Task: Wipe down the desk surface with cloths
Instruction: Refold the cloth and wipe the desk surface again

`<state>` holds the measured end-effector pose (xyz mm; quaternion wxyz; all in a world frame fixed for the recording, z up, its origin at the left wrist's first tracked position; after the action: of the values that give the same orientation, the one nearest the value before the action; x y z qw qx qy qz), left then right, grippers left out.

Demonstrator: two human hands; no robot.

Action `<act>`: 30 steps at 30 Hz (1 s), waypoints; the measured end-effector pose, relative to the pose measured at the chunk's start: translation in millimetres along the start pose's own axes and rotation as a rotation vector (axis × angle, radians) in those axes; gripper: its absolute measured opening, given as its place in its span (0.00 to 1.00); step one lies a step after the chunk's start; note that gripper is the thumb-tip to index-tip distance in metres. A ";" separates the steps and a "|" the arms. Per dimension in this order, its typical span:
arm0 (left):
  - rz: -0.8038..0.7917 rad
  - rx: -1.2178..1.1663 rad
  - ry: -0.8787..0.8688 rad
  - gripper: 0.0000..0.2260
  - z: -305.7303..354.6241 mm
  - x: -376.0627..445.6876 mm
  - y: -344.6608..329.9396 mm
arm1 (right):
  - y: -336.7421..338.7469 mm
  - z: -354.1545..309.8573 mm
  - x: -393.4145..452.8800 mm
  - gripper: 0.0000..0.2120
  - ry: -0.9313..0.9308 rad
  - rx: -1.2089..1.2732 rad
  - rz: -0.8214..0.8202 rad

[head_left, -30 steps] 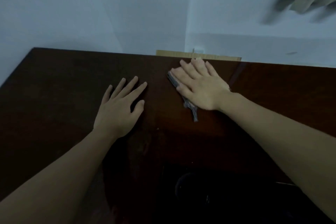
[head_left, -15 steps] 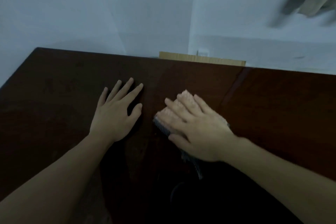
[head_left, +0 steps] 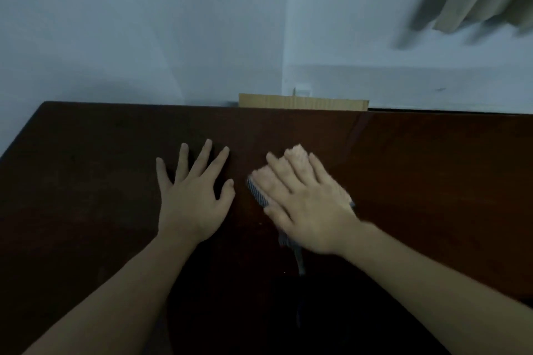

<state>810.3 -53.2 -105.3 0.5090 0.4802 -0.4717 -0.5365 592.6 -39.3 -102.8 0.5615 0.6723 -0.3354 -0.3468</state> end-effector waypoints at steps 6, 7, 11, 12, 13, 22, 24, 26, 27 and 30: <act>0.018 -0.098 -0.045 0.27 -14.6 1.2 14.0 | -3.4 -9.7 -18.0 0.28 0.029 -0.010 -0.048; 0.016 -0.092 -0.062 0.26 -22.4 3.7 16.2 | -0.5 -4.3 -6.0 0.28 -0.005 -0.026 -0.047; 0.003 -0.069 -0.066 0.26 -57.9 15.6 20.6 | 12.0 24.1 62.8 0.28 -0.226 -0.051 -0.027; -0.008 -0.058 -0.064 0.26 -65.1 19.0 20.1 | 14.0 27.4 78.0 0.28 -0.270 -0.031 -0.022; -0.015 -0.050 -0.068 0.26 -71.3 22.0 19.3 | 15.7 27.5 89.3 0.28 -0.304 -0.018 -0.018; -0.006 -0.100 -0.095 0.25 -98.1 28.2 10.4 | -2.2 -73.7 25.7 0.30 -0.011 -0.004 -0.051; 0.011 -0.113 -0.101 0.25 -97.9 27.8 9.5 | -6.2 -79.8 13.1 0.29 0.056 0.005 -0.076; 0.000 -0.112 -0.095 0.25 -98.2 28.1 9.3 | -3.1 -65.6 26.1 0.28 0.056 -0.010 -0.050; -0.012 -0.106 -0.093 0.25 -98.9 28.5 9.3 | -0.2 -54.9 41.4 0.28 0.021 -0.026 -0.026; -0.010 -0.119 -0.097 0.26 -98.5 29.1 10.7 | 8.0 -11.7 103.6 0.27 -0.164 -0.104 -0.016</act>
<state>908.8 -84.3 -104.9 0.5106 0.4250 -0.4606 -0.5886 657.3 -121.4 -102.7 0.5635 0.6144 -0.3566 -0.4218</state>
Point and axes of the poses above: each hand's wrist, its own x-axis towards the middle knuckle, its own y-axis out of the back of the hand, z = x × y, the point moved 2 cm from there along x, towards the middle knuckle, and after that the axes turned 5 degrees about z, right-handed, at the moved point
